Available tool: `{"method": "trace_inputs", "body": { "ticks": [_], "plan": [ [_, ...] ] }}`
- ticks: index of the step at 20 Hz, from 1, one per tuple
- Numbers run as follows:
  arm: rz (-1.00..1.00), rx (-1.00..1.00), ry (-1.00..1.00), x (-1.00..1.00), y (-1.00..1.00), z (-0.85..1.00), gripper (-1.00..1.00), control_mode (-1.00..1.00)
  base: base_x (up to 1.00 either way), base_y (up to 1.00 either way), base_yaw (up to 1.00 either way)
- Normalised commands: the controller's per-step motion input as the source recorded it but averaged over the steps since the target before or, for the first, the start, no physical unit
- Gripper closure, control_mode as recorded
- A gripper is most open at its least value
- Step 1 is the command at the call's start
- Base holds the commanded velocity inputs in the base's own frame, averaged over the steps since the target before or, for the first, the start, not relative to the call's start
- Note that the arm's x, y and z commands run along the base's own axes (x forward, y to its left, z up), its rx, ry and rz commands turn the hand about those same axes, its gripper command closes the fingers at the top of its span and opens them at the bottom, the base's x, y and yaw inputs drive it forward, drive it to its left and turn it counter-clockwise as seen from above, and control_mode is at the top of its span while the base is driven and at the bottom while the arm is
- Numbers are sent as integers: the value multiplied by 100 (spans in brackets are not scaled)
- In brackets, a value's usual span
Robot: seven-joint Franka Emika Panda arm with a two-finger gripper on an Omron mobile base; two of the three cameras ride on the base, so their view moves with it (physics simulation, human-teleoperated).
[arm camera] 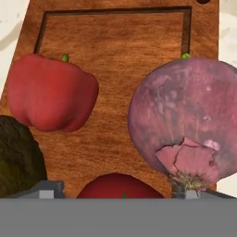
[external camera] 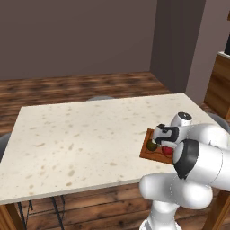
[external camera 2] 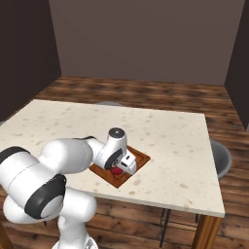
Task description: Place the avocado, onion, tomato, and bell pepper on the cutting board.
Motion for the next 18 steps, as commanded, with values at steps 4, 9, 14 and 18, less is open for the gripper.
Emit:
{"method": "trace_inputs", "body": {
  "ticks": [4,9,14,18],
  "plan": [
    [0,0,0,0,0,0,-100,-100,0,0,0],
    [0,0,-1,0,0,0,-100,-100,0,0,0],
    [1,0,-8,0,0,35,-100,-100,0,0,0],
    [1,0,-5,0,0,46,-100,-100,0,0,0]
  ]
}}
